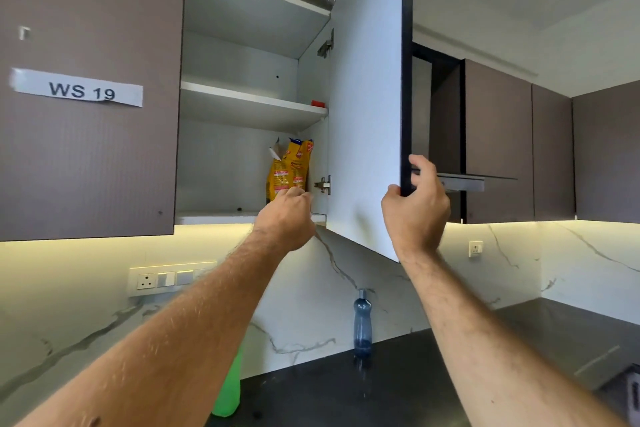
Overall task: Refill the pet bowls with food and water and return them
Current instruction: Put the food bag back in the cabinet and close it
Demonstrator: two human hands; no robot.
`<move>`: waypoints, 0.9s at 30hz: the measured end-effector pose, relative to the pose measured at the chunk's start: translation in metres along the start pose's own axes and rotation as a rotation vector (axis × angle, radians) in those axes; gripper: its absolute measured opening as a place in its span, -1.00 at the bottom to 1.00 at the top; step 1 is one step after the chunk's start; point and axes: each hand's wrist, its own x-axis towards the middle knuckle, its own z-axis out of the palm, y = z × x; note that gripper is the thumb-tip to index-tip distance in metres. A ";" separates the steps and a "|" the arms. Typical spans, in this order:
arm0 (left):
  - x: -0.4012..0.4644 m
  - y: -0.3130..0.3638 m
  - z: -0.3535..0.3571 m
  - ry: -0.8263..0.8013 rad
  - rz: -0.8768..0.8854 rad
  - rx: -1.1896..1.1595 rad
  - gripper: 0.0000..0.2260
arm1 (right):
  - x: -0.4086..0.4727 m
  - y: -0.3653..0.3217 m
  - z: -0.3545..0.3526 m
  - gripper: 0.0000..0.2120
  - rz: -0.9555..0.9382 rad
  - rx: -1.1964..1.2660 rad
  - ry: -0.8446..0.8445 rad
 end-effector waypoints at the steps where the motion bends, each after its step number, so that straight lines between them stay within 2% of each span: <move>1: -0.002 -0.010 -0.001 0.003 -0.011 0.013 -0.59 | -0.010 -0.009 0.008 -0.50 -0.019 0.041 0.000; 6: -0.009 -0.076 -0.006 0.089 -0.119 0.124 -0.59 | -0.065 -0.056 0.065 -0.54 -0.135 0.172 -0.111; 10: -0.012 -0.141 -0.013 0.240 -0.227 0.167 -0.63 | -0.116 -0.097 0.133 -0.51 -0.277 0.055 -0.204; 13: -0.014 -0.193 -0.024 0.301 -0.285 0.219 -0.53 | -0.146 -0.123 0.184 -0.47 -0.280 -0.015 -0.247; 15: -0.013 -0.226 -0.032 0.326 -0.312 0.247 -0.48 | -0.159 -0.129 0.214 -0.47 -0.236 0.039 -0.264; 19: -0.011 -0.275 -0.044 0.331 -0.297 0.263 -0.48 | -0.167 -0.123 0.260 -0.45 -0.121 0.216 -0.405; 22: -0.009 -0.293 -0.040 0.293 -0.263 0.257 -0.44 | -0.172 -0.113 0.286 -0.35 -0.164 0.137 -0.582; 27: -0.005 -0.299 -0.020 0.229 -0.251 0.270 -0.43 | -0.169 -0.100 0.312 -0.33 -0.265 -0.028 -0.799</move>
